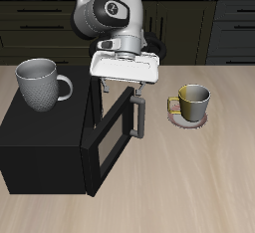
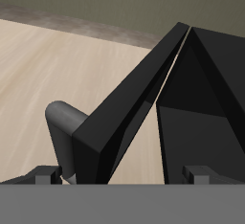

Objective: Open the microwave

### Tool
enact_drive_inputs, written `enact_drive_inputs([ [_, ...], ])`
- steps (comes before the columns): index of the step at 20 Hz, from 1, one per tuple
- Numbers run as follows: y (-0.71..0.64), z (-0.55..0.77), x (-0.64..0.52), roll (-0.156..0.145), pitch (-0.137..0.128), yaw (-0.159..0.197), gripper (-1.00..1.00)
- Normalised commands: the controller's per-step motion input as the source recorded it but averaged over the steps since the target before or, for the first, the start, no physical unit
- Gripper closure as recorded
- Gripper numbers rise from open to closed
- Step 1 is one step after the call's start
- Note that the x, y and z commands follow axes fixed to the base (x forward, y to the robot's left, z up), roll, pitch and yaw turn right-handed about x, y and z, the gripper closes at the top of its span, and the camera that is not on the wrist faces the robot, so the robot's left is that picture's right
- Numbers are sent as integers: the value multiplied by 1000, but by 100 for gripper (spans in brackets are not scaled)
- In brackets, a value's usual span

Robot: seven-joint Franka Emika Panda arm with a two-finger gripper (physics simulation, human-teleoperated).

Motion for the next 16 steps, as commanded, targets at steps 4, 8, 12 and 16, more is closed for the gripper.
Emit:
enact_drive_inputs([
  [4, 273, 19, 223, 108, -7, 39, -100],
  [8, 227, 59, 151, 51, -30, 12, -100],
  [12, 187, -23, 220, 67, 10, 4, -100],
  [16, 104, -51, 141, 18, 13, -11, -100],
])
